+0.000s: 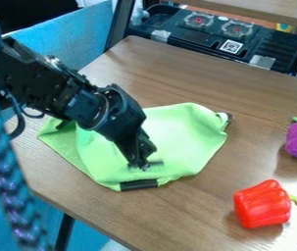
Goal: Fold the cloth from top left to bottom right
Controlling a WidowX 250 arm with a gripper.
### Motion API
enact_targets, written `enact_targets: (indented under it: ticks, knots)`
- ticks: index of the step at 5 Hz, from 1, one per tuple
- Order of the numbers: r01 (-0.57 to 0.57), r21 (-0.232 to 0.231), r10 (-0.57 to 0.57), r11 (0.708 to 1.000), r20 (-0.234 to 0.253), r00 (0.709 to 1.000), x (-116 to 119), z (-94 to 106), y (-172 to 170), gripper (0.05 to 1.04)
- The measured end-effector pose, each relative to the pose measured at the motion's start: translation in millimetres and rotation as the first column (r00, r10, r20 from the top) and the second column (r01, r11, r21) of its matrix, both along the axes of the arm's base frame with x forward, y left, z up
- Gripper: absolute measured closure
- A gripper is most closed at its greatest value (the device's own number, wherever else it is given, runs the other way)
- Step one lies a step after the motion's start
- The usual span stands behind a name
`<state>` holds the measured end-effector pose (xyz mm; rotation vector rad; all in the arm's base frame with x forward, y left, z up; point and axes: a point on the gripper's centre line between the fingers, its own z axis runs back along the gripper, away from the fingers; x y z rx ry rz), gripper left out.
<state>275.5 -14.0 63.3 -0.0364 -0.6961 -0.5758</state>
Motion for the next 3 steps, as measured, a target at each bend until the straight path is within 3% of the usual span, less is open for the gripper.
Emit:
enact_targets:
  ticks: [1, 2, 3]
  knots:
    - [-0.007, -0.042, 0.002, 0.999, -0.115, 0.993, 3, 1.3, 2, 0.286]
    - [-0.028, -0.057, 0.013, 0.998, -0.245, 0.969, 10, 6.9, 10, 0.087]
    - [-0.076, -0.043, 0.057, 0.996, -0.333, 0.941, 13, 32.9, 35, 0.084]
